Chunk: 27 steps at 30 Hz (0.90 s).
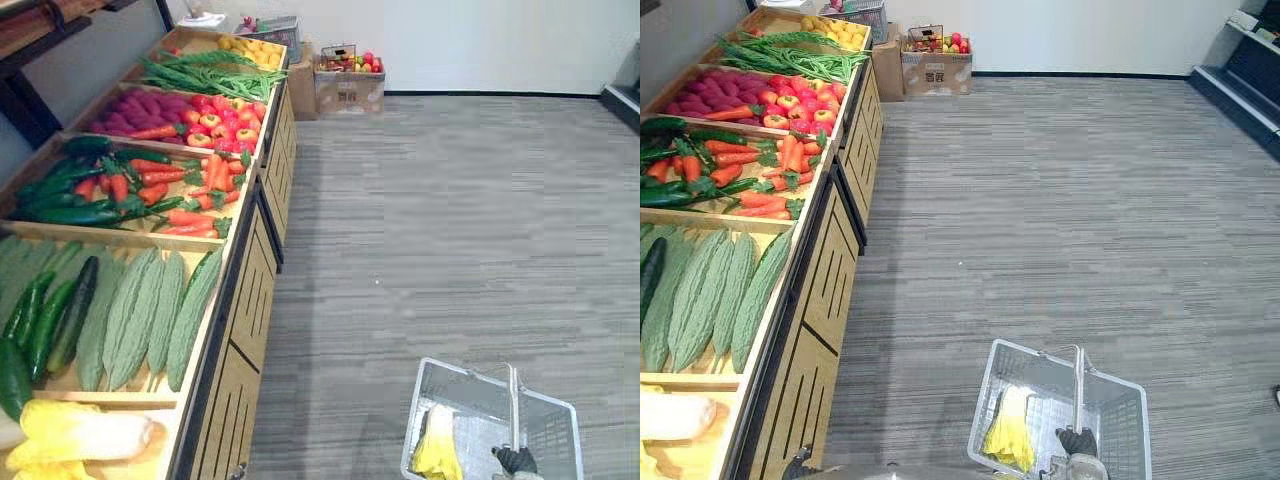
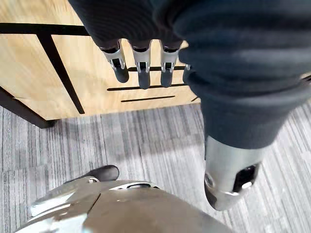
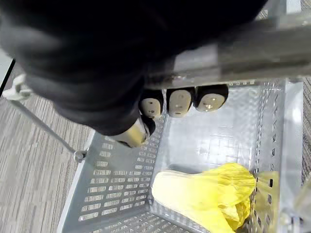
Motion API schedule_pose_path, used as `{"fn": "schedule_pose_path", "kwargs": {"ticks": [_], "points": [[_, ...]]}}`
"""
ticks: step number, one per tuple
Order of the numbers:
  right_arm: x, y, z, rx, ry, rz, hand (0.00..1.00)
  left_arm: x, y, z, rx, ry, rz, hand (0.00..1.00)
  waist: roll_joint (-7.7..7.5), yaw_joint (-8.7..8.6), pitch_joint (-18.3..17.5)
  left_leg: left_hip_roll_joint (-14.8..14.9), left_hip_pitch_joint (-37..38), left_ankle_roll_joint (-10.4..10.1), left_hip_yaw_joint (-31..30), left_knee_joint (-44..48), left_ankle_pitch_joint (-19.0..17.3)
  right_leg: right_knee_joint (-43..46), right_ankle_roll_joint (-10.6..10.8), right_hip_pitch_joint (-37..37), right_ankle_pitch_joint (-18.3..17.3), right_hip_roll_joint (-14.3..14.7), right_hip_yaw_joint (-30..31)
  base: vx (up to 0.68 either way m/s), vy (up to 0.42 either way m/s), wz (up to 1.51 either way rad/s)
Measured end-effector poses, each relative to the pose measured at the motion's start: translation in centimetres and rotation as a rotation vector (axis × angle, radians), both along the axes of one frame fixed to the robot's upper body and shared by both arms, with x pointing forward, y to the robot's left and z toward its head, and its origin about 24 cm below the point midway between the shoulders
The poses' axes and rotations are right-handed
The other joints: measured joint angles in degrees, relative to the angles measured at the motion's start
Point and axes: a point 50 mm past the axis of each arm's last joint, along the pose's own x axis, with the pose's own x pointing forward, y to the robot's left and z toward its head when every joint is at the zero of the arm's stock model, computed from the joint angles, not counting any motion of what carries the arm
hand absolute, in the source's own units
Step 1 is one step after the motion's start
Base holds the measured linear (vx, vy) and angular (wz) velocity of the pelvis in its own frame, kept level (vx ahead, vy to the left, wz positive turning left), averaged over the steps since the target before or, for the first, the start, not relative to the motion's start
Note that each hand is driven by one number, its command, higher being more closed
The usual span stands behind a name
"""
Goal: Pick vegetable in the basket
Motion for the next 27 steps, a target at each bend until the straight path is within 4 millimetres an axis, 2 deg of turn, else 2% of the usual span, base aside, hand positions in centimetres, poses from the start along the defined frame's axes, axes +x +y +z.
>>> {"fn": "schedule_pose_path", "kwargs": {"ticks": [8, 15, 20, 21, 23, 24, 25, 26, 27], "points": [[0.0, 0.0, 0.0, 0.0, 0.001, -0.001, 1.0, -0.1, -0.1, 0.0, -0.005, 0.003, 0.007, 0.0, 0.32, 0.01, 0.02, 0.0, 0.03, 0.03, -0.23, 0.1, 0.02, 0.16, 0.0, 0.12, 0.0, -0.07, -0.38, 0.0, 0.0, 0.0], [-0.2, -0.2, 0.0, 0.01, 0.01, -0.006, 1.0, -0.5, -0.7, -0.3, -0.058, 0.008, 0.063, 0.0, 1.75, -0.04, 0.57, 0.13, 1.78, -0.02, -0.15, 0.03, -0.01, -0.07, 0.03, 2.03, 0.0, -0.11, -0.99, 0.0, 0.0, 0.0], [-0.3, -0.7, 0.0, 0.006, 0.02, -0.018, 1.0, -0.8, -0.9, -0.4, -0.091, 0.019, 0.118, 0.0, 2.69, -0.07, 1.17, 1.38, 2.64, -0.59, 1.37, 0.47, -0.36, 1.21, -0.43, 2.04, -0.53, 0.33, -0.66, -0.03, -0.021, -0.08], [-0.1, -0.7, 0.1, 0.004, 0.015, -0.016, 1.0, -0.9, -1.0, -0.5, -0.094, 0.02, 0.128, 0.0, 2.88, -0.09, 1.65, 1.95, 2.76, -1.33, 1.84, 1.53, -1.09, 2.43, -0.73, 1.88, -1.31, 0.54, -0.39, -0.04, -0.042, -0.27], [0.2, -0.8, 0.2, 0.0, 0.007, -0.014, 1.0, -1.1, -1.0, -0.5, -0.099, 0.018, 0.162, 0.0, 3.88, -0.11, 2.37, 4.79, 0.65, -2.93, 2.76, 7.63, -5.32, 6.48, -2.35, 0.86, -4.32, 1.7, -0.31, -0.06, -0.088, -0.35], [0.4, -0.9, 0.3, -0.004, 0.004, -0.008, 1.0, -1.5, -1.4, -0.6, -0.113, 0.021, 0.197, 0.0, 5.24, 0.08, 2.47, 7.92, -0.12, -4.31, 3.62, 11.3, -7.44, 11.39, -4.84, -0.42, -6.63, 3.46, -1.79, 0.04, -0.16, -0.56], [0.8, -0.9, 0.4, -0.006, -0.005, 0.003, 1.0, -2.2, -1.0, -0.6, -0.111, 0.026, 0.23, 0.0, 5.16, 0.85, 2.6, 10.07, -0.92, -5.67, 4.51, 16.6, -7.99, 19.36, -5.75, -2.11, -11.19, 3.94, -4.67, 0.08, -0.138, -0.55], [0.8, -0.7, 0.3, -0.001, -0.006, 0.003, 1.0, -2.2, -0.4, -0.4, -0.1, 0.015, 0.253, 0.0, 3.51, 1.01, 2.96, 10.04, -2.99, -5.99, 4.43, 22.47, -7.67, 20.5, -4.63, -2.2, -14.42, 3.03, -4.84, 0.11, -0.182, -0.32], [0.2, -1.2, 0.2, -0.01, 0.016, -0.008, 1.0, -1.7, 0.2, -0.3, -0.095, -0.004, 0.286, 0.0, 3.21, 0.99, 3.65, 12.27, -8.0, -6.09, 3.05, 33.59, -4.68, 21.45, -4.55, -1.72, -16.4, 3.26, -5.04, 0.06, -0.206, -0.18]]}}
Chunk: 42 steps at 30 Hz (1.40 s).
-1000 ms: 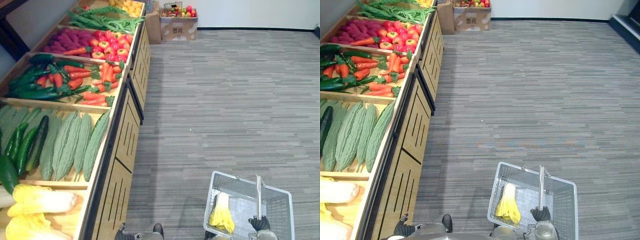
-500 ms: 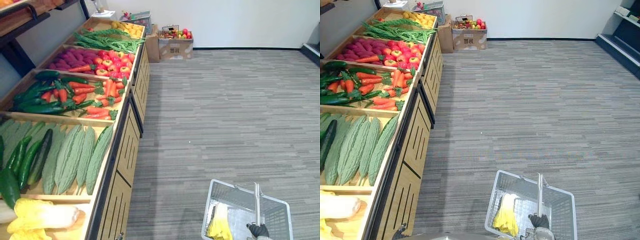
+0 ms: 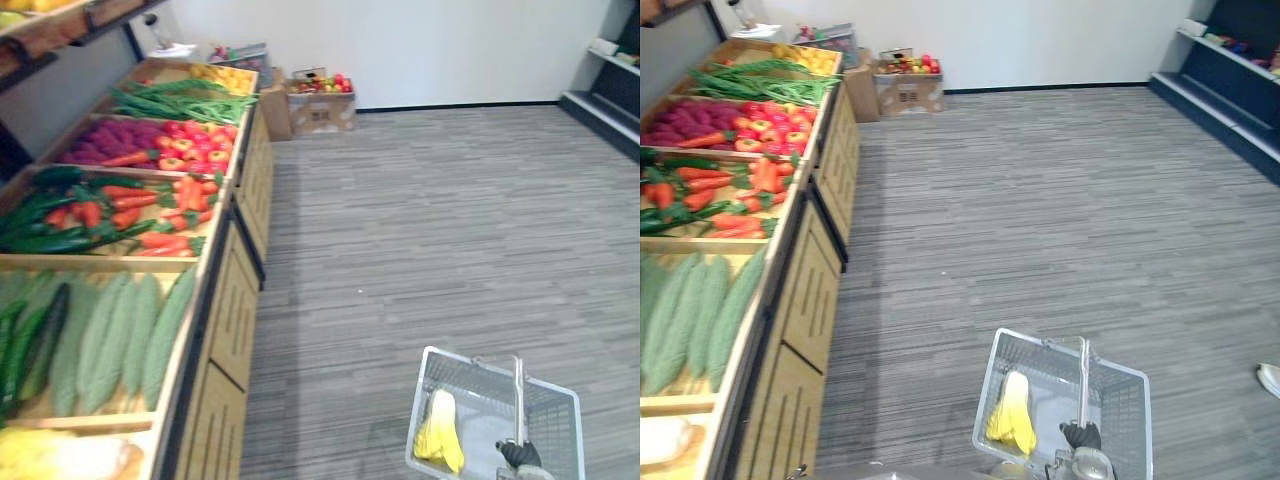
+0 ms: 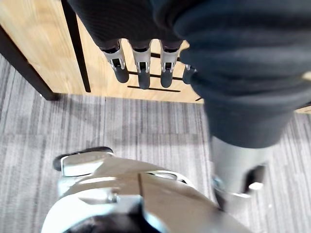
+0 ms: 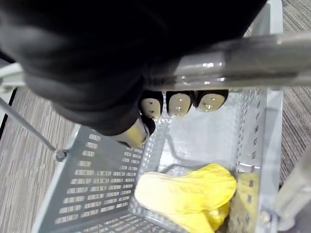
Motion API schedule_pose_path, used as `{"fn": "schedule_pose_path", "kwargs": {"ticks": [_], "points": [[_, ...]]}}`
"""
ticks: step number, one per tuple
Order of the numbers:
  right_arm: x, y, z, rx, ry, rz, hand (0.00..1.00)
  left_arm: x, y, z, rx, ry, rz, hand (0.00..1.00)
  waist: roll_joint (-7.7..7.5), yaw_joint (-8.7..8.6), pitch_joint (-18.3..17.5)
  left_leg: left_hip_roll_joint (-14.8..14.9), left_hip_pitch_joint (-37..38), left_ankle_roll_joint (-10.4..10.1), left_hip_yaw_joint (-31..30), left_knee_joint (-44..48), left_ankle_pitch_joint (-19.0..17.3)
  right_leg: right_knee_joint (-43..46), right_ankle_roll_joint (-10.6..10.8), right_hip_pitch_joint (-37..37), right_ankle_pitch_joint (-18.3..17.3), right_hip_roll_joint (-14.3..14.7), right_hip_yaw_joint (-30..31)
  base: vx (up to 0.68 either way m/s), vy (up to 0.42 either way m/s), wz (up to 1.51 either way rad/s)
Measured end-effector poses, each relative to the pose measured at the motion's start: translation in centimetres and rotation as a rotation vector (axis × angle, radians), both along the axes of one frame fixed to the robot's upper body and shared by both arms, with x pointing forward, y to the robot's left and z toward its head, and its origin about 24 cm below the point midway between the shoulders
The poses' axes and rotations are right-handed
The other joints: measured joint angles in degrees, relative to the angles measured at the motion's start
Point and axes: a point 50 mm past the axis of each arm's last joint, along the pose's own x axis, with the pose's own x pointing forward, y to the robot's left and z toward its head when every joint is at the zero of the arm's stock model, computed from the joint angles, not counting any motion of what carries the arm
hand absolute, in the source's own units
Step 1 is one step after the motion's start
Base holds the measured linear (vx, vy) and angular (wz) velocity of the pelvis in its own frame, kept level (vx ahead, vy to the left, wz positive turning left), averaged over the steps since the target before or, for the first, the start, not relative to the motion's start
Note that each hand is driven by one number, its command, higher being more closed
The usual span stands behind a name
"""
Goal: Pick vegetable in the basket
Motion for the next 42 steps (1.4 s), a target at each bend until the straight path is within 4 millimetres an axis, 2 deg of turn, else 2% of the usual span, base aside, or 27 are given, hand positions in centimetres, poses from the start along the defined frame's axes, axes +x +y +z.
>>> {"fn": "schedule_pose_path", "kwargs": {"ticks": [1, 2, 5, 7, 9, 10, 11, 12, 13, 16, 17, 18, 19, 21, 22, 24, 27, 28, 30, 33, 34, 35, 36, 37, 38, 40, 42], "points": [[-0.3, -0.2, -0.1, -0.003, 0.009, -0.013, 1.0, 0.1, 0.0, 0.0, -0.005, -0.01, 0.026, 0.0, -1.32, 0.78, 0.71, 1.08, -3.96, 1.41, -0.2, 7.38, 6.56, -1.35, -0.07, 1.38, -0.21, 0.02, 1.13, 0.07, -0.256, -0.2], [-0.6, -0.3, -0.1, -0.005, 0.014, -0.017, 1.0, 0.0, -0.2, 0.0, -0.009, -0.009, 0.032, 0.0, -1.59, 1.15, 0.84, 1.13, -5.62, 1.96, -0.3, 9.89, 8.87, -2.69, -0.02, 2.31, -0.15, 0.08, 1.49, 0.1, -0.248, -0.26], [-0.9, -1.2, 0.1, -0.023, 0.027, -0.029, 1.0, -0.2, -1.4, -0.3, -0.042, -0.001, 0.035, 0.0, -0.25, 0.99, 1.36, -2.13, -9.13, 1.72, -0.33, 4.74, 4.7, -7.01, 0.18, 5.32, -0.02, 0.71, 2.05, 0.16, -0.18, -0.09], [-0.5, -1.0, 0.1, -0.013, 0.021, -0.039, 1.0, -0.3, -1.6, -0.4, -0.049, 0.003, 0.035, 0.0, 0.28, 1.18, 1.51, -5.43, -9.71, 1.71, -0.08, -9.11, 5.47, -9.4, 0.54, 5.99, 0.21, 1.47, 2.55, 0.25, -0.09, -0.17], [-0.2, -0.9, 0.1, -0.019, 0.022, -0.047, 1.0, -0.8, -2.3, -0.6, -0.067, 0.02, 0.044, 0.0, 1.51, 2.51, 1.42, -8.11, -9.45, 2.03, -0.15, -29.47, 11.34, -12.63, 0.96, 7.33, 0.59, 4.05, 3.66, 0.42, -0.04, -0.31], [-0.1, -0.9, 0.1, -0.022, 0.022, -0.048, 1.0, -0.8, -2.5, -0.6, -0.072, 0.025, 0.045, 0.0, 1.78, 2.86, 1.53, -8.18, -9.86, 2.35, -0.11, -31.52, 12.12, -13.34, 0.81, 8.07, 0.52, 4.72, 4.02, 0.45, 0.028, -0.44], [-0.2, -0.5, 0.0, -0.016, 0.028, -0.04, 1.0, -1.0, -2.6, -0.6, -0.076, 0.034, 0.048, 0.0, 1.8, 3.82, 1.59, -8.11, -10.8, 4.16, -0.05, -32.43, 14.32, -14.43, 0.92, 9.86, 0.38, 5.53, 4.68, 0.41, 0.04, -0.57], [-0.3, 0.3, -0.3, -0.001, 0.034, -0.024, 1.0, -1.0, -2.2, -0.6, -0.067, 0.033, 0.053, 0.0, 0.48, 4.74, 1.38, -8.27, -10.14, 6.51, 0.72, -31.25, 18.37, -15.33, 1.69, 11.41, -0.31, 4.92, 6.4, 0.55, 0.034, -0.53], [-0.1, 0.8, -0.4, 0.01, 0.03, -0.019, 1.0, -1.1, -1.8, -0.5, -0.056, 0.035, 0.058, 0.0, -0.56, 4.93, 1.25, -9.08, -9.98, 8.77, 1.53, -30.61, 18.47, -15.62, 2.09, 11.95, -0.59, 3.96, 7.29, 0.59, 0.04, -0.39], [1.7, 3.0, -0.3, 0.053, -0.016, 0.045, 1.0, 0.7, -0.4, 0.0, -0.017, -0.024, 0.069, 0.0, -3.51, 4.64, 1.76, -8.06, -13.93, 12.07, 4.83, -15.99, 13.04, -15.73, 3.88, 12.25, 3.79, 1.02, 13.46, 0.51, 0.069, -0.39], [2.2, 3.6, -0.3, 0.066, -0.031, 0.07, 1.0, 0.8, 0.3, 0.1, 0.001, -0.032, 0.069, 0.0, -4.51, 5.07, 1.35, -9.1, -16.81, 9.73, 6.04, -12.58, 9.92, -14.24, 3.77, 12.23, 4.81, 0.31, 15.39, 0.46, 0.133, -0.55], [0.9, 2.9, -0.5, 0.051, -0.002, 0.076, 1.0, 0.4, -0.2, 0.0, -0.01, -0.016, 0.061, 0.0, -3.52, 5.42, -0.3, -9.95, -15.46, 11.07, 4.74, -18.84, 13.08, -11.11, 3.79, 11.58, 4.8, 0.74, 15.28, 0.37, 0.158, -0.5], [0.3, 2.9, -0.7, 0.054, 0.019, 0.076, 1.0, -0.1, -0.3, -0.1, -0.014, 0.003, 0.049, 0.0, -2.96, 5.31, -1.01, -9.65, -13.36, 12.77, 5.25, -20.79, 9.25, -6.81, 4.91, 11.2, 3.8, 0.85, 15.18, 0.32, 0.159, -0.14], [0.5, 3.6, -0.8, 0.072, 0.017, 0.082, 1.0, 0.2, 0.8, 0.2, 0.02, -0.002, 0.021, 0.0, -4.94, 5.22, -1.53, -11.99, -9.82, 12.71, 6.7, -22.72, 7.04, 8.52, 7.37, 4.92, 4.47, -2.6, 16.33, 0.48, 0.178, -0.04], [1.1, 3.8, -0.7, 0.073, 0.006, 0.097, 1.0, 0.5, 1.1, 0.3, 0.03, -0.011, 0.01, 0.0, -5.96, 4.93, -1.14, -12.9, -8.12, 13.43, 6.72, -22.16, 5.41, 17.23, 10.87, 1.39, 8.48, -4.72, 16.39, 0.54, 0.172, -0.03], [1.5, 4.1, -0.7, 0.074, 0.0, 0.117, 1.0, 1.2, 1.6, 0.7, 0.05, -0.04, -0.006, 0.0, -6.5, 3.72, -0.44, -13.64, -4.88, 14.46, 4.96, -21.59, 2.94, 28.89, 12.72, -2.23, 15.92, -6.11, 16.13, 0.49, 0.137, 0.36], [2.7, 3.9, -0.1, 0.057, -0.05, 0.138, 1.0, 1.5, 1.2, 0.7, 0.042, -0.045, -0.028, 0.0, -4.68, 3.16, 0.88, -13.42, 5.15, 14.4, 2.57, -25.18, 0.28, 39.87, 5.94, -7.08, 7.69, -5.6, 12.15, 0.46, 0.076, 0.36], [3.0, 4.0, 0.0, 0.057, -0.063, 0.143, 1.0, 1.8, 1.1, 0.7, 0.04, -0.055, -0.031, 0.0, -4.49, 2.36, 0.88, -13.27, 8.46, 14.09, 0.86, -26.87, -0.12, 38.37, 3.02, -8.54, 3.87, -5.22, 8.77, 0.44, 0.003, 0.63], [3.2, 3.9, 0.1, 0.054, -0.075, 0.14, 1.0, 2.4, 1.1, 0.8, 0.038, -0.075, -0.029, 0.0, -4.53, 2.08, 0.92, -12.79, 11.27, 13.49, -1.41, -27.87, -0.72, 31.05, 0.5, -11.56, 1.53, -4.86, 4.42, 0.39, -0.091, 0.75], [3.4, 3.8, 0.2, 0.061, -0.093, 0.109, 1.0, 3.1, 1.0, 0.9, 0.033, -0.094, -0.014, 0.0, -4.37, 1.74, 1.12, -11.19, 13.28, 12.26, -6.18, -27.92, -1.84, 10.09, 1.47, -14.69, 2.96, -2.76, 4.65, 0.39, -0.194, 1.0], [3.4, 3.8, 0.2, 0.064, -0.095, 0.096, 1.0, 3.1, 1.0, 0.9, 0.034, -0.095, -0.007, 0.0, -4.25, 1.76, 1.22, -10.74, 13.89, 11.63, -6.85, -27.92, -2.21, 5.8, 1.2, -14.81, 4.23, -2.4, 5.49, 0.43, -0.303, 0.91], [3.3, 3.8, 0.2, 0.07, -0.099, 0.078, 1.0, 2.8, 1.1, 0.8, 0.033, -0.089, 0.007, 0.0, -4.14, 1.82, 1.38, -9.84, 15.12, 9.87, -8.34, -27.86, -3.35, -2.0, 1.3, -14.6, 8.57, -1.83, 7.45, 0.43, -0.321, 0.89], [3.5, 4.1, 0.3, 0.079, -0.11, 0.07, 1.0, 2.3, 1.4, 0.8, 0.037, -0.074, 0.027, 0.0, -4.95, 1.94, 1.62, -9.73, 16.53, 8.02, -9.77, -27.76, -4.83, -8.5, 1.39, -14.01, 13.08, -2.33, 9.03, 0.44, -0.337, 0.82], [3.6, 4.3, 0.3, 0.084, -0.116, 0.07, 1.0, 2.1, 1.6, 0.8, 0.041, -0.071, 0.036, 0.0, -5.67, 1.95, 1.79, -9.97, 17.22, 6.98, -10.46, -27.68, -5.97, -10.71, 1.58, -13.59, 13.96, -2.99, 9.85, 0.45, -0.427, 0.77], [3.4, 4.5, 0.3, 0.089, -0.117, 0.065, 1.0, 1.5, 1.8, 0.7, 0.04, -0.053, 0.062, 0.0, -6.15, 2.08, 1.93, -9.45, 19.19, 4.54, -12.08, -27.53, -8.8, -9.26, 2.35, -13.09, 20.73, -3.58, 10.11, 0.44, -0.426, 0.49], [3.8, 3.6, 0.6, 0.07, -0.13, 0.047, 1.0, 1.0, -0.4, -0.1, -0.026, -0.03, 0.086, 0.0, -2.82, 2.42, 1.97, -5.89, 19.78, 4.79, -12.96, -27.16, -9.05, -2.65, 1.67, -14.35, 15.09, -1.21, 8.41, 0.43, -0.384, 0.3], [3.9, 3.3, 0.7, 0.063, -0.135, 0.037, 1.0, 0.9, -0.6, -0.2, -0.032, -0.022, 0.084, 0.0, -2.09, 2.33, 1.9, -5.08, 19.67, 5.56, -14.14, -26.08, -8.03, 2.24, 1.34, -15.72, 10.68, -0.95, 8.05, 0.34, -0.266, 0.11]]}}
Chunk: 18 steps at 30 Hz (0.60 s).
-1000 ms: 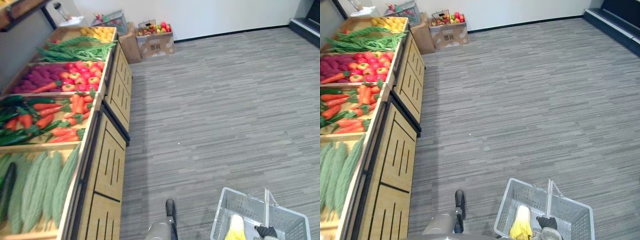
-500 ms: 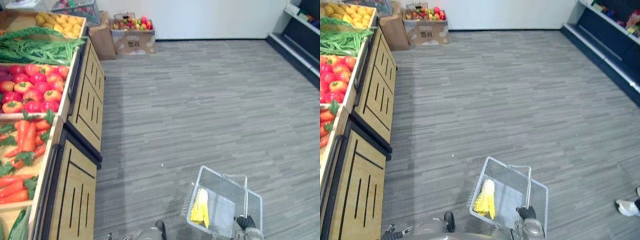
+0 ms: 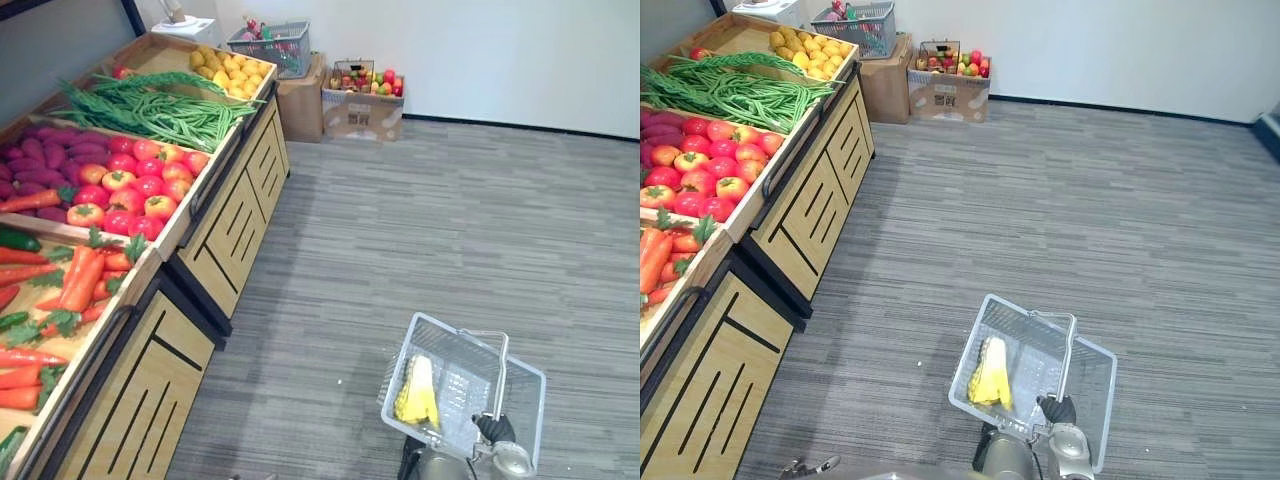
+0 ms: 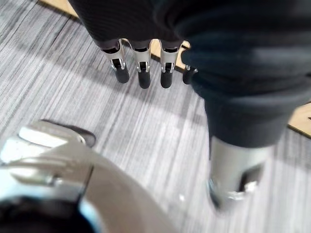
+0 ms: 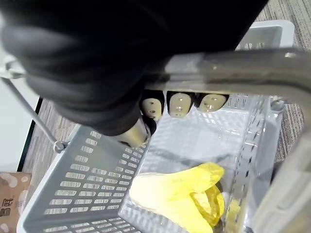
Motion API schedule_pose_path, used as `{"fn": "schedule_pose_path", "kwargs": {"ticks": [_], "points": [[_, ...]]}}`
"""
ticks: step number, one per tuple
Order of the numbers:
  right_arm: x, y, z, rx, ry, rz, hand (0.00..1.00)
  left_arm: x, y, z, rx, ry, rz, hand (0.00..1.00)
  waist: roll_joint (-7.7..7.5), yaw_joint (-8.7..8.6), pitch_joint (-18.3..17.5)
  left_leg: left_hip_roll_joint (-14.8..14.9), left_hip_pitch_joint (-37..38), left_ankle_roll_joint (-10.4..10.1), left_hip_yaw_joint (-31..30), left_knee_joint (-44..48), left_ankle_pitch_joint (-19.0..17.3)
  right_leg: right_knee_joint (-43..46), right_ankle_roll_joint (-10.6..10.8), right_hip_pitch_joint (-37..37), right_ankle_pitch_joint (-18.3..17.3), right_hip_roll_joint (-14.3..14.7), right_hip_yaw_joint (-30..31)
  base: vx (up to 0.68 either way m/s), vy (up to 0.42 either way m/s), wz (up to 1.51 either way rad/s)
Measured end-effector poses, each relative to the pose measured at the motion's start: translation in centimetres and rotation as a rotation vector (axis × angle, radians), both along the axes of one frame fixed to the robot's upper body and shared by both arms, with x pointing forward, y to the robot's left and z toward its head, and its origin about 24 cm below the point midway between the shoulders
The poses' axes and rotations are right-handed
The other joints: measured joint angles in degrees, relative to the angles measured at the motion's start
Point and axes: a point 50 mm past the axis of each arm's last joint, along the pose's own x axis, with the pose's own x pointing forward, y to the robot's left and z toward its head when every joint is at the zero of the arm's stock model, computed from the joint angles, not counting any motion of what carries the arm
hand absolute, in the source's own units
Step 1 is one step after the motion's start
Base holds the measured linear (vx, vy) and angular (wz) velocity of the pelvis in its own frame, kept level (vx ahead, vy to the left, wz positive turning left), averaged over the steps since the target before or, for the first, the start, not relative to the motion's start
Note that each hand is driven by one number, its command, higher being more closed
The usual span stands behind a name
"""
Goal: Pick vegetable in the basket
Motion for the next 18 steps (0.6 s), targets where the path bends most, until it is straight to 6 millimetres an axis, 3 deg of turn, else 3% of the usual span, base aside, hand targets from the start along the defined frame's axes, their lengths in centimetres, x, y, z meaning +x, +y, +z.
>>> {"fn": "schedule_pose_path", "kwargs": {"ticks": [2, 4, 5, 6, 7, 8, 10, 11, 12, 13, 15, 16, 17, 18], "points": [[-0.4, -0.4, -0.1, -0.007, 0.021, -0.01, 1.0, -0.2, -0.2, -0.1, -0.006, 0.01, 0.001, 0.0, 0.73, 0.02, -0.45, 0.9, -0.51, -0.01, -2.13, 3.23, 0.58, 1.95, -0.27, 0.61, -2.71, 0.94, -0.54, 0.36, -0.254, 0.07], [-1.4, -0.4, -0.7, 0.004, 0.067, -0.023, 1.0, -0.5, -0.4, -0.2, -0.013, 0.023, 0.002, 0.0, 2.09, -0.24, -1.87, 2.15, -5.92, -1.09, -5.17, 13.5, 1.39, -0.75, -0.42, 3.54, -3.54, 2.34, -2.8, 0.29, -0.114, 0.29], [-1.6, -0.4, -0.8, 0.008, 0.079, -0.024, 1.0, -0.3, -0.4, -0.2, -0.013, 0.018, 0.0, 0.0, 2.16, -0.31, -1.87, 2.37, -7.96, -2.54, -5.73, 17.57, 2.44, -2.22, -0.45, 4.8, -3.51, 2.72, -3.5, 0.37, -0.101, 0.53], [-2.1, -0.3, -1.1, 0.014, 0.1, -0.028, 1.0, 0.1, -0.4, -0.2, -0.013, 0.01, -0.01, 0.0, 2.25, -0.33, -1.8, 2.84, -12.36, -6.32, -6.54, 26.0, 5.86, -5.14, -1.02, 7.97, -2.78, 3.34, -5.35, 0.35, -0.069, 0.59], [-2.6, -0.2, -1.3, 0.02, 0.121, -0.032, 1.0, 0.5, -0.2, -0.1, -0.009, -0.001, -0.011, 0.0, 1.45, -0.05, -1.31, 2.93, -16.02, -9.27, -6.2, 33.62, 11.73, -8.02, -0.83, 11.62, -1.85, 2.92, -6.77, 0.37, -0.063, 0.62], [-2.7, -0.2, -1.4, 0.021, 0.129, -0.032, 1.0, 0.7, -0.1, 0.0, -0.005, -0.007, -0.012, 0.0, 0.59, 0.22, -0.89, 3.13, -17.94, -9.72, -5.54, 37.26, 14.55, -9.35, -0.85, 13.5, -1.58, 2.51, -7.91, 0.39, -0.047, 0.64], [-2.8, -0.8, -1.3, 0.006, 0.146, -0.034, 1.0, 1.2, 0.1, 0.2, 0.006, -0.035, -0.01, 0.0, 0.27, 0.2, -0.73, 5.04, -25.31, -6.99, 3.63, 44.81, 6.95, -11.89, -0.85, 18.65, -1.47, 0.53, -11.21, 0.34, 0.018, 0.75], [-2.8, -1.1, -1.2, -0.002, 0.147, -0.037, 1.0, 1.3, 0.1, 0.3, 0.009, -0.042, -0.015, 0.0, 0.12, 0.15, -0.66, 5.27, -27.07, -5.7, 6.83, 44.37, 5.43, -12.07, -0.73, 19.47, -1.41, -0.42, -12.2, 0.27, 0.117, 0.83], [-2.9, -1.7, -1.1, -0.013, 0.147, -0.048, 1.0, 1.7, 0.1, 0.4, 0.013, -0.053, -0.023, 0.0, -0.09, 0.12, -0.53, 5.57, -29.67, -3.07, 13.59, 40.24, 3.7, -12.31, -0.6, 20.99, -1.38, -2.28, -14.14, 0.2, 0.131, 0.69], [-3.0, -2.0, -1.0, -0.018, 0.145, -0.06, 1.0, 1.8, 0.1, 0.5, 0.016, -0.06, -0.028, 0.0, -0.11, 0.06, -0.5, 5.58, -30.5, -2.09, 16.73, 36.43, 3.5, -12.33, -0.4, 21.74, -1.39, -3.12, -15.32, 0.25, 0.193, 0.91], [-3.7, -3.0, -0.9, -0.045, 0.159, -0.101, 1.0, 1.7, -0.2, 0.4, 0.012, -0.051, -0.053, 0.0, 0.9, -0.1, -0.98, 4.87, -30.81, 5.71, 27.63, 17.91, 10.61, -12.37, 3.42, 25.27, -3.19, -3.71, -19.3, 0.28, 0.235, 1.11], [-3.9, -2.5, -1.2, -0.029, 0.17, -0.112, 1.0, 2.0, 0.3, 0.5, 0.023, -0.053, -0.062, 0.0, -0.06, -0.38, -1.29, 2.71, -30.37, 5.69, 27.69, 16.13, 10.41, -12.77, 4.15, 25.64, -3.96, -4.98, -19.93, 0.33, 0.254, 1.23], [-3.9, -1.6, -1.4, -0.006, 0.172, -0.115, 1.0, 2.6, 0.9, 0.8, 0.044, -0.066, -0.074, 0.0, -2.63, -0.27, -1.13, -0.69, -30.5, 5.86, 27.04, 11.91, 11.85, -14.14, 3.52, 25.4, -4.34, -5.98, -19.99, 0.31, 0.172, 1.08], [-3.2, -1.1, -1.4, 0.008, 0.155, -0.108, 1.0, 2.8, 1.4, 0.9, 0.059, -0.059, -0.08, 0.0, -3.76, -0.16, -1.02, -2.78, -30.47, 6.22, 26.28, 8.87, 13.48, -15.82, 3.54, 25.42, -4.29, -4.96, -19.59, 0.3, 0.115, 0.79]]}}
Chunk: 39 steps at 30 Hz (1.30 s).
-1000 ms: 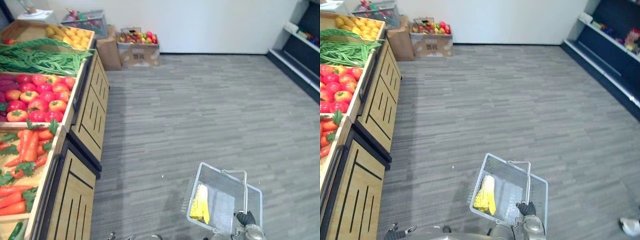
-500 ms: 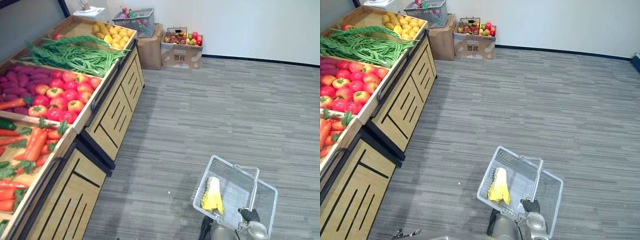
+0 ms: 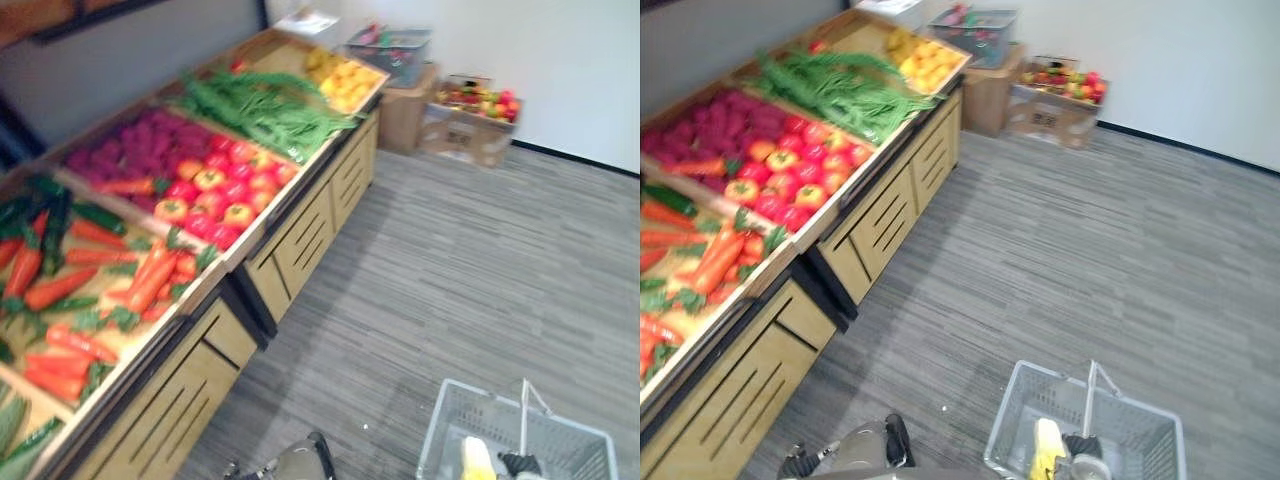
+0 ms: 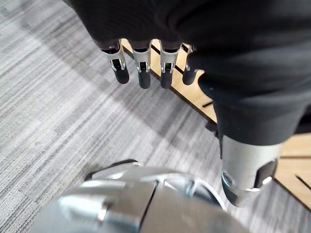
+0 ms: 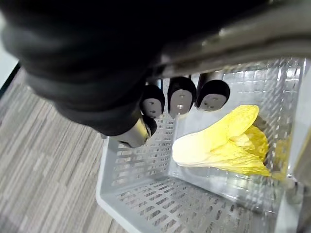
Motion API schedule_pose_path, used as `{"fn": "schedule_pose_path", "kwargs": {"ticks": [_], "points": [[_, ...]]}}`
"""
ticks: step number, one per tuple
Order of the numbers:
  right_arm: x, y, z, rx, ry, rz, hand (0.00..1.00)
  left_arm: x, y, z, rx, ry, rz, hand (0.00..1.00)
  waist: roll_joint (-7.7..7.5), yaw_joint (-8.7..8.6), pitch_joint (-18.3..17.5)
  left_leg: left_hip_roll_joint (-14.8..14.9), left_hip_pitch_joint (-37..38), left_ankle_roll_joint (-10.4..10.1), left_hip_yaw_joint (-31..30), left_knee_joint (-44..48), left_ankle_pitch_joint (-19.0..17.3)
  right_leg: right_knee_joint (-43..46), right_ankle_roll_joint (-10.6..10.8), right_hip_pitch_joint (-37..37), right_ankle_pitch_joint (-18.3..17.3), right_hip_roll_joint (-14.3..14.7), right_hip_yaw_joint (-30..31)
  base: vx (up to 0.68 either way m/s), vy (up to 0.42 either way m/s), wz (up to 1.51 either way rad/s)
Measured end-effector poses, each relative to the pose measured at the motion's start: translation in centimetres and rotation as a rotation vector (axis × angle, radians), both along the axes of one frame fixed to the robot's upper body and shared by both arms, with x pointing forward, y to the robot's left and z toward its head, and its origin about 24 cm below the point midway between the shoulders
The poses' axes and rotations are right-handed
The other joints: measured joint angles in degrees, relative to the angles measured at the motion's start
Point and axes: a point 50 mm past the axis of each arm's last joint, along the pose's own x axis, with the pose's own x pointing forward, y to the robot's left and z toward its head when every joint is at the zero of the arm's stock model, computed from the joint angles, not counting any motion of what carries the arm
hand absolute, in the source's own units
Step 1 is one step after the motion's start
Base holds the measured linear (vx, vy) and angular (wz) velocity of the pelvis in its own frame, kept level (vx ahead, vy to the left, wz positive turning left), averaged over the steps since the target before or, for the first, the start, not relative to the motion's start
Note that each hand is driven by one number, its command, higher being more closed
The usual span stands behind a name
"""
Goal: Pick vegetable in the basket
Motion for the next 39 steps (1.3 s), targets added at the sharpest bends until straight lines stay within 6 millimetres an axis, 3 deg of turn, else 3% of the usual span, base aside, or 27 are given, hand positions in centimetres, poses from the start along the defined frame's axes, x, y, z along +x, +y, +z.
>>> {"fn": "schedule_pose_path", "kwargs": {"ticks": [2, 4, 8, 9, 10, 11, 12, 13, 14, 15, 16, 17, 18, 19, 21, 22, 25, 27, 30, 31, 32, 33, 34, 35, 36, 37, 39], "points": [[1.1, 0.1, 0.3, -0.003, -0.031, 0.015, 1.0, -0.4, 0.1, -0.1, 0.001, 0.02, 0.002, 0.0, -0.06, 0.7, 0.24, -1.0, 0.19, 0.14, 0.25, -0.22, 0.11, -2.6, -0.2, 1.12, 1.36, 1.76, 0.31, 0.17, -0.031, 0.23], [2.2, 0.7, 0.6, -0.003, -0.053, 0.066, 1.0, -0.6, -0.1, -0.2, -0.006, 0.026, 0.016, 0.0, 1.2, 1.24, 0.65, -0.95, 2.32, 0.23, 0.82, -1.14, 0.16, -3.27, 0.71, 2.81, 3.75, 1.93, 1.81, 0.12, -0.022, -0.06], [2.3, 1.8, 0.3, 0.014, -0.047, 0.107, 1.0, -1.6, -0.3, -0.6, -0.02, 0.067, 0.036, 0.0, 0.94, 1.72, 0.45, -1.5, 6.72, -0.43, 2.23, -8.28, 2.35, -2.04, 2.04, 2.84, 5.34, 1.76, 3.06, 0.01, -0.018, -0.16], [1.8, 1.7, 0.2, 0.012, -0.032, 0.104, 1.0, -1.8, -0.4, -0.7, -0.024, 0.081, 0.033, 0.0, 0.86, 1.51, 0.19, -2.14, 7.83, -0.29, 2.16, -12.13, 3.39, 0.96, 2.04, 1.4, 5.33, 1.31, 3.04, -0.04, 0.037, 0.12], [1.3, 1.3, 0.1, 0.006, -0.018, 0.099, 1.0, -2.0, -0.7, -0.8, -0.033, 0.086, 0.032, 0.0, 1.79, 1.48, -0.34, -2.0, 8.59, -0.29, 2.43, -14.78, 3.44, 7.12, 2.05, -1.26, 5.33, 0.42, 2.99, 0.0, 0.08, 0.27], [0.4, 1.3, -0.1, 0.006, 0.004, 0.093, 1.0, -2.0, -0.8, -0.8, -0.034, 0.087, 0.028, 0.0, 2.03, 1.33, -0.49, -2.04, 10.65, -0.4, 2.84, -16.93, 3.49, 15.37, 2.06, -3.84, 5.32, -1.63, 3.0, 0.05, 0.091, 0.27], [0.2, 1.3, -0.2, 0.008, 0.009, 0.091, 1.0, -2.0, -0.7, -0.8, -0.032, 0.086, 0.026, 0.0, 1.93, 1.28, -0.51, -2.16, 11.24, -0.56, 2.97, -17.37, 3.62, 17.81, 2.04, -4.44, 5.34, -2.29, 3.06, 0.14, 0.099, 0.37], [0.2, 1.5, -0.2, 0.012, 0.007, 0.098, 1.0, -2.0, -0.3, -0.7, -0.017, 0.083, 0.019, 0.0, 0.71, 1.1, -0.54, -3.0, 12.97, -0.61, 3.65, -18.05, 4.0, 27.32, 1.42, -7.33, 6.25, -5.99, 4.17, 0.19, 0.095, 0.37], [0.6, 1.8, -0.2, 0.02, 0.001, 0.1, 1.0, -2.1, 0.3, -0.4, 0.001, 0.078, 0.019, 0.0, -0.43, 0.76, -0.84, -4.23, 14.48, -0.28, 2.86, -18.13, 3.71, 35.25, 0.13, -10.04, 9.86, -9.04, 6.19, 0.18, 0.092, 0.45], [0.9, 1.9, -0.1, 0.02, -0.006, 0.103, 1.0, -2.1, 0.5, -0.4, 0.007, 0.073, 0.018, 0.0, -1.0, 0.41, -0.65, -4.49, 14.95, 0.24, 1.52, -18.1, 3.19, 37.96, -0.93, -11.18, 13.34, -9.75, 7.36, 0.18, 0.064, 0.73], [1.1, 1.9, -0.1, 0.018, -0.014, 0.104, 1.0, -1.7, 0.7, -0.2, 0.017, 0.059, 0.01, 0.0, 0.38, -0.26, -0.6, -3.97, 16.22, 0.9, -1.31, -18.05, 2.49, 42.52, 0.09, -13.35, 20.61, -9.13, 10.63, 0.22, 0.052, 0.82], [1.3, 2.1, -0.1, 0.023, -0.02, 0.106, 1.0, -1.3, 0.7, 0.0, 0.021, 0.04, 0.007, 0.0, 0.37, -0.28, -0.51, -3.38, 16.76, 1.46, -3.02, -18.03, 1.95, 46.45, 1.23, -15.7, 17.74, -8.0, 12.89, 0.26, 0.055, 1.03], [1.4, 2.1, 0.0, 0.022, -0.031, 0.104, 1.0, -1.0, 1.1, 0.1, 0.033, 0.03, 0.016, 0.0, 0.36, -0.28, -0.5, -2.84, 17.06, 1.64, -4.9, -17.57, 1.12, 49.59, 0.22, -18.46, 11.04, -6.78, 13.3, 0.25, 0.051, 0.75], [1.4, 2.0, 0.0, 0.021, -0.034, 0.098, 1.0, -1.0, 1.5, 0.2, 0.045, 0.03, 0.017, 0.0, 0.55, -0.28, -0.38, -2.77, 17.44, 1.65, -6.04, -17.21, 0.67, 49.59, 0.21, -19.28, 8.75, -6.25, 12.91, 0.25, 0.05, 0.86], [1.3, 1.5, 0.1, 0.017, -0.039, 0.057, 1.0, -1.1, 1.4, 0.2, 0.042, 0.032, 0.03, 0.0, 0.59, -0.87, -0.32, -3.21, 19.04, 1.48, -9.31, -16.09, -0.81, 40.0, 0.53, -19.69, 3.7, -5.07, 8.9, 0.28, 0.046, 0.84], [1.2, 1.4, 0.1, 0.017, -0.036, 0.047, 1.0, -1.0, 1.4, 0.2, 0.043, 0.027, 0.033, 0.0, 0.58, -1.02, -0.31, -3.44, 19.56, 1.45, -10.38, -16.0, -1.2, 35.74, 0.32, -19.85, 3.57, -4.29, 9.02, 0.36, 0.0, 0.86], [0.8, 1.2, 0.0, 0.025, -0.028, 0.015, 1.0, -0.4, 1.8, 0.4, 0.045, 0.005, 0.069, 0.0, 0.85, -1.6, -0.16, -3.69, 20.45, 0.63, -15.01, -16.15, -1.79, 12.04, 1.11, -20.06, 4.63, 1.02, 14.31, 0.34, -0.063, 0.83], [0.5, 0.7, 0.0, 0.026, -0.029, -0.028, 1.0, -0.3, 1.8, 0.4, 0.042, 0.001, 0.088, 0.0, 0.95, -1.58, -0.02, -3.37, 21.68, -0.43, -18.04, -16.22, -2.86, 2.14, 0.9, -20.35, 7.14, 2.54, 17.75, 0.37, -0.158, 0.84], [-0.6, 0.3, -0.2, 0.028, -0.011, -0.079, 1.0, -0.5, 1.4, 0.2, 0.026, 0.0, 0.112, 0.0, 1.18, -1.64, 0.19, -1.65, 23.44, -3.61, -22.73, -14.65, -5.49, 0.37, 0.72, -20.48, 9.09, 3.88, 21.07, 0.35, -0.275, 0.91], [-1.8, 0.5, -0.5, 0.04, 0.014, -0.114, 1.0, -0.8, 1.5, 0.2, 0.025, 0.005, 0.126, 0.0, -0.27, -1.8, -0.16, -1.51, 23.91, -5.47, -24.88, -14.18, -6.85, 1.32, 0.7, -19.55, 9.09, 3.85, 23.09, 0.31, -0.369, 0.97], [-2.2, 0.6, -0.6, 0.043, 0.022, -0.12, 1.0, -0.9, 1.6, 0.2, 0.026, 0.005, 0.131, 0.0, -0.86, -1.82, -0.36, -1.69, 24.06, -5.96, -25.22, -14.22, -7.36, 1.72, 0.68, -19.4, 9.08, 3.68, 23.36, 0.33, -0.458, 1.06], [-3.2, 1.0, -0.9, 0.057, 0.045, -0.133, 1.0, -1.3, 2.1, 0.2, 0.034, 0.011, 0.153, 0.0, -2.93, -1.61, -0.73, -2.21, 24.88, -7.29, -26.44, -14.35, -8.72, 2.63, -0.68, -18.67, 10.64, 3.02, 23.32, 0.36, -0.466, 0.61], [-2.7, 0.3, -0.7, 0.05, 0.034, -0.149, 1.0, -2.5, 0.7, -0.5, -0.016, 0.048, 0.195, 0.0, 0.16, -1.47, -1.75, 1.68, 24.39, -8.43, -24.36, -13.78, -9.03, 4.49, -2.37, -18.78, 7.41, 5.84, 20.65, 0.3, -0.376, 0.55], [-2.4, -0.2, -0.6, 0.038, 0.027, -0.147, 1.0, -2.8, -0.1, -0.7, -0.038, 0.059, 0.209, 0.0, 1.85, -1.66, -1.8, 3.42, 24.7, -8.93, -23.96, -14.09, -9.37, 5.07, -2.79, -18.78, 6.38, 7.34, 19.77, 0.23, -0.232, 0.23], [-2.3, -0.6, -0.4, 0.031, 0.025, -0.141, 1.0, -3.0, -0.6, -0.9, -0.054, 0.07, 0.216, 0.0, 2.35, -1.7, -1.86, 4.55, 24.71, -9.89, -23.78, -14.72, -8.75, 5.39, -3.65, -19.02, 5.6, 8.15, 19.06, 0.25, -0.253, 0.32], [-2.0, -0.9, -0.4, 0.034, 0.029, -0.13, 1.0, -3.5, -1.1, -1.2, -0.082, 0.077, 0.27, 0.0, 4.0, -1.74, -2.17, 6.32, 24.57, -11.84, -23.76, -15.81, -5.96, 6.21, -4.71, -18.99, 4.64, 9.45, 17.18, 0.31, -0.315, 0.33], [-1.6, -0.8, -0.4, 0.037, 0.031, -0.124, 1.0, -3.6, -0.9, -1.1, -0.088, 0.065, 0.328, 0.0, 3.93, -1.85, -2.18, 7.13, 23.63, -12.38, -23.58, -16.54, -2.06, 6.18, -6.13, -18.51, 3.7, 9.79, 15.16, 0.29, -0.336, 0.55]]}}
